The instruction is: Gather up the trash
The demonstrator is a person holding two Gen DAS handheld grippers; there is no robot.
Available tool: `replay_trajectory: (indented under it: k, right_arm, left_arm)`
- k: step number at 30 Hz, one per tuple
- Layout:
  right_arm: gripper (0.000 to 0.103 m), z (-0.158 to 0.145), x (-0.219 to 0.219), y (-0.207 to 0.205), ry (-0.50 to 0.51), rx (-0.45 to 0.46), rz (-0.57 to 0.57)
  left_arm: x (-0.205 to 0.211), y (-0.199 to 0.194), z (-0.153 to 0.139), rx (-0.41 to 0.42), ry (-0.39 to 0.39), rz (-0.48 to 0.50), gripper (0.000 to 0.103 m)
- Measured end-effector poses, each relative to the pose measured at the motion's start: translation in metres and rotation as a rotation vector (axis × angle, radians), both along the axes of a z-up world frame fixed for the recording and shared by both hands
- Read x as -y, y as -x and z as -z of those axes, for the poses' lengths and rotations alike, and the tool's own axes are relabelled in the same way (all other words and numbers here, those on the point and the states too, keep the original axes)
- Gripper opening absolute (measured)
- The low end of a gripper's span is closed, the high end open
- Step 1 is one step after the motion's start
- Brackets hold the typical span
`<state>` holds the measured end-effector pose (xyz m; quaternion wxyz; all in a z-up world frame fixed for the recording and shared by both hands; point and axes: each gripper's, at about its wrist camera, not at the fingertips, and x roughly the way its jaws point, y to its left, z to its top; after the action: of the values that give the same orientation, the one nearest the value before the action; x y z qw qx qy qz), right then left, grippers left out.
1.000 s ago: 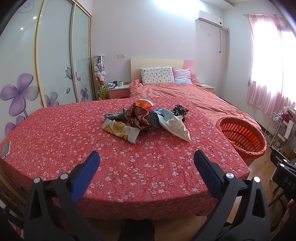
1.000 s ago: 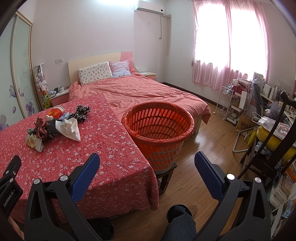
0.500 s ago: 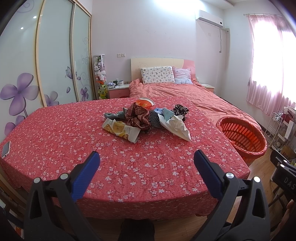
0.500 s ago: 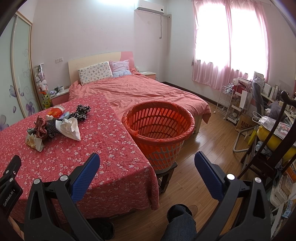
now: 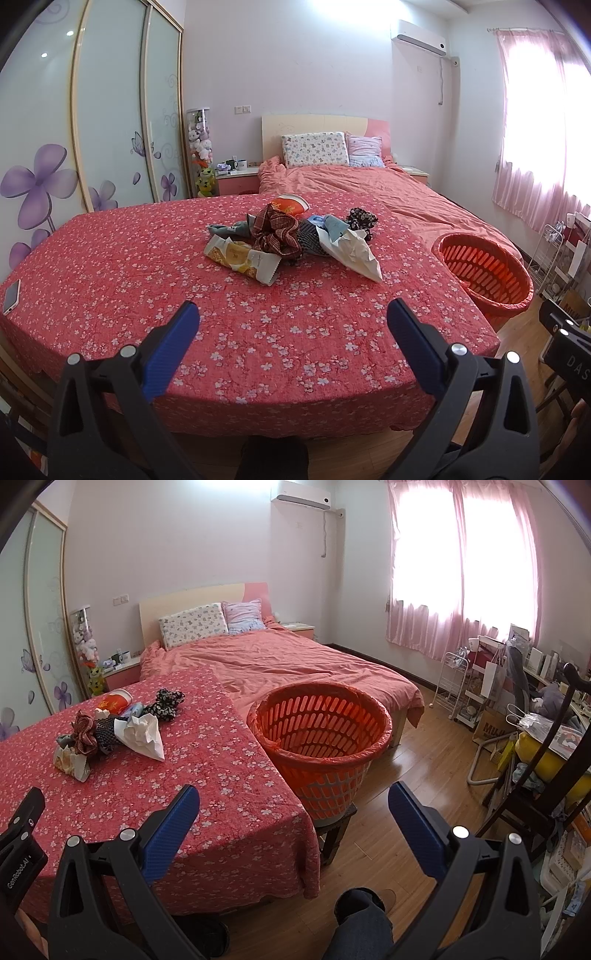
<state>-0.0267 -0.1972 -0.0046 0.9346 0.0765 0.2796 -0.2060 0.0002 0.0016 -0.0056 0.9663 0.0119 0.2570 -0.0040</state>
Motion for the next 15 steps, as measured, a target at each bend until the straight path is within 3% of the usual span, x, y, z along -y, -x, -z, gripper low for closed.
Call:
replay_trajectory:
  k: [15]
  right_arm:
    - [0.101, 0.004, -0.004, -0.013, -0.011, 0.018, -0.044]
  left_arm:
    - [-0.012, -0.02, 0.008, -0.032, 0.016, -0.014, 0.099]
